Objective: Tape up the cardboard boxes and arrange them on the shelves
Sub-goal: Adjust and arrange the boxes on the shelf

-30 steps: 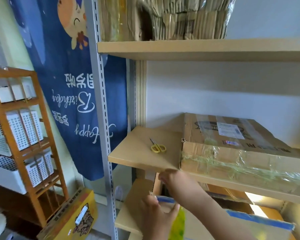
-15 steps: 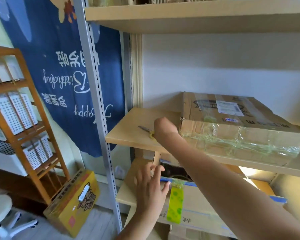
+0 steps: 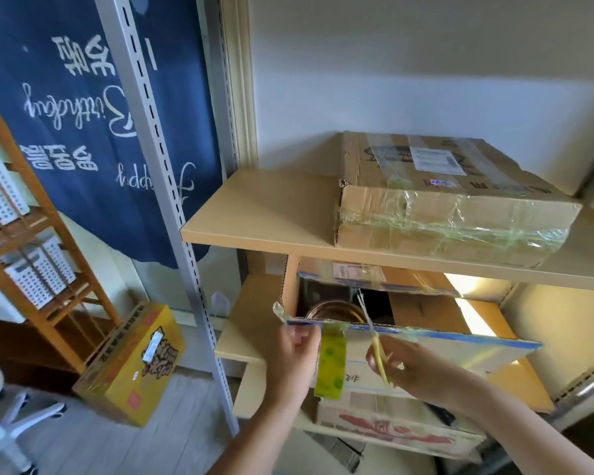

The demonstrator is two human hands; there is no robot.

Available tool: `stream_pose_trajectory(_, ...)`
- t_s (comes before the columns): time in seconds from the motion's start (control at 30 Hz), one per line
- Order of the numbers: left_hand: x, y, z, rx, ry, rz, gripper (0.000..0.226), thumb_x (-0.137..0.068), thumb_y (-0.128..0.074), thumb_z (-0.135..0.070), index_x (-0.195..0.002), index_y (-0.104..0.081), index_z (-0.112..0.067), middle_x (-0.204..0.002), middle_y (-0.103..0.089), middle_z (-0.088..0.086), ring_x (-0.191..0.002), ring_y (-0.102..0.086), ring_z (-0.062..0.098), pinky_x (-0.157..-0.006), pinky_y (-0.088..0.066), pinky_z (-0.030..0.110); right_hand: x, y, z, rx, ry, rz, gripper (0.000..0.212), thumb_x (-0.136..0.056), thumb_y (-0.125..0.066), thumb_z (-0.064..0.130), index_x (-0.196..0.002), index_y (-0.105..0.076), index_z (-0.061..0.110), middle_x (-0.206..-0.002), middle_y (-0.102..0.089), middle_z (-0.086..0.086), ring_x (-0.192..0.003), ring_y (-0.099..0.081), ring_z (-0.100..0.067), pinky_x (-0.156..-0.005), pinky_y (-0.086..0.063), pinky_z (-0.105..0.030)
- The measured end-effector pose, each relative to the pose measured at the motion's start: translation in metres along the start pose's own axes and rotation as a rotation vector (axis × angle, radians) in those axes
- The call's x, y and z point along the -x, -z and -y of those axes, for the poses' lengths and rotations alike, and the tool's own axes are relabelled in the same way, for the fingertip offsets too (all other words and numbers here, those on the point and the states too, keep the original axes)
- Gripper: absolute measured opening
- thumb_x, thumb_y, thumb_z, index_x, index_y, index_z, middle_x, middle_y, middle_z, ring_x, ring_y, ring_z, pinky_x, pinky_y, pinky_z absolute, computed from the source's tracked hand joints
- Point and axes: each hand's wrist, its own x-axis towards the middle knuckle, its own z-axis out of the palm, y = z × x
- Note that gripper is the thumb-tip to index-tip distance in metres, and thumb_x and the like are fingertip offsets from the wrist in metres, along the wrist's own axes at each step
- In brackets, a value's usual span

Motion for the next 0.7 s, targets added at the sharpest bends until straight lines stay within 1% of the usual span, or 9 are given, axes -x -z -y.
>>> stream_pose_trajectory(0.1,0.006,-0.009,-0.007,0.119,0.076,0.173,0.024,-0.090,-0.068,-0.030,-0.107,-0.054,-0.020,-0.097,-0.067,-0.001,-0.078,-0.066,0.006,-0.057,-0.047,0.013,-0.018,0.001,-0.004,-0.077,0.035,-0.058,0.011,-0.100,-0.044,0.032,-0.100,-0.054,0.026,-0.095,-0.060,0.011,-0.089,-0.056,-0.008,-0.088,-0.045,-0.029)
stream_pose_trajectory(0.2,0.003,-0.016,-0.007,0.089,0.107,0.285,0.030,-0.090,-0.068,-0.028,-0.111,-0.046,-0.028,-0.099,-0.069,0.002,-0.065,-0.072,0.013,-0.055,-0.055,0.022,-0.031,0.005,-0.006,-0.064,0.073,-0.023,0.022,-0.101,-0.044,0.035,-0.103,-0.052,0.015,-0.095,-0.058,0.001,-0.084,-0.052,-0.010,-0.085,-0.044,-0.029)
stream_pose_trajectory(0.27,-0.002,-0.018,-0.002,0.053,0.117,0.293,0.032,-0.089,-0.068,-0.026,-0.110,-0.044,-0.029,-0.095,-0.071,0.007,-0.065,-0.072,0.022,-0.066,-0.061,0.039,-0.036,0.008,-0.007,-0.065,0.108,0.026,0.022,-0.099,-0.044,0.041,-0.100,-0.052,0.020,-0.088,-0.055,0.005,-0.077,-0.048,-0.008,-0.081,-0.044,-0.030)
stream_pose_trajectory(0.33,-0.005,-0.020,0.002,0.138,0.167,0.295,0.028,-0.090,-0.066,-0.018,-0.110,-0.047,-0.024,-0.084,-0.073,0.009,-0.061,-0.069,0.025,-0.070,-0.060,0.047,-0.041,0.015,-0.010,-0.063,0.108,0.075,0.014,-0.095,-0.045,0.046,-0.090,-0.051,0.034,-0.079,-0.052,0.014,-0.070,-0.047,-0.003,-0.077,-0.043,-0.028)
stream_pose_trajectory(0.4,-0.008,-0.022,0.004,0.174,0.190,0.282,0.021,-0.092,-0.063,-0.014,-0.108,-0.051,-0.020,-0.076,-0.072,0.007,-0.060,-0.067,0.024,-0.069,-0.059,0.045,-0.045,0.032,-0.010,-0.044,0.083,0.154,0.019,-0.095,-0.044,0.048,-0.079,-0.055,0.048,-0.075,-0.054,0.020,-0.071,-0.050,-0.002,-0.081,-0.044,-0.028)
stream_pose_trajectory(0.47,-0.009,-0.023,0.005,0.210,0.220,0.279,0.017,-0.092,-0.063,-0.011,-0.105,-0.054,-0.015,-0.070,-0.070,0.007,-0.060,-0.066,0.027,-0.067,-0.058,0.043,-0.045,0.052,-0.005,-0.062,0.032,0.278,0.027,-0.091,-0.040,0.059,-0.074,-0.060,0.051,-0.071,-0.054,0.020,-0.074,-0.053,-0.008,-0.088,-0.046,-0.031)
stream_pose_trajectory(0.6,-0.009,-0.023,0.005,0.353,0.308,0.296,0.013,-0.090,-0.061,-0.002,-0.098,-0.052,-0.008,-0.069,-0.062,0.017,-0.054,-0.058,0.027,-0.055,-0.053,0.033,-0.049,0.075,-0.001,0.030,-0.028,0.483,0.076,-0.076,-0.032,0.088,-0.098,-0.067,0.024,-0.075,-0.054,0.006,-0.074,-0.059,-0.010,-0.098,-0.046,-0.034)
stream_pose_trajectory(0.63,-0.009,-0.022,0.004,0.381,0.321,0.297,0.013,-0.089,-0.061,-0.001,-0.096,-0.052,-0.008,-0.071,-0.061,0.019,-0.053,-0.058,0.027,-0.053,-0.052,0.032,-0.049,0.077,-0.001,0.064,-0.029,0.507,0.079,-0.072,-0.032,0.091,-0.097,-0.068,0.026,-0.076,-0.056,0.005,-0.075,-0.061,-0.008,-0.098,-0.046,-0.032)
stream_pose_trajectory(0.7,-0.010,-0.020,0.004,0.413,0.341,0.306,0.013,-0.089,-0.061,0.000,-0.094,-0.051,-0.008,-0.075,-0.059,0.021,-0.053,-0.058,0.027,-0.052,-0.052,0.032,-0.045,0.081,-0.003,0.145,-0.039,0.547,0.063,-0.079,-0.036,0.084,-0.096,-0.069,0.032,-0.079,-0.061,0.007,-0.082,-0.062,-0.006,-0.096,-0.043,-0.026)
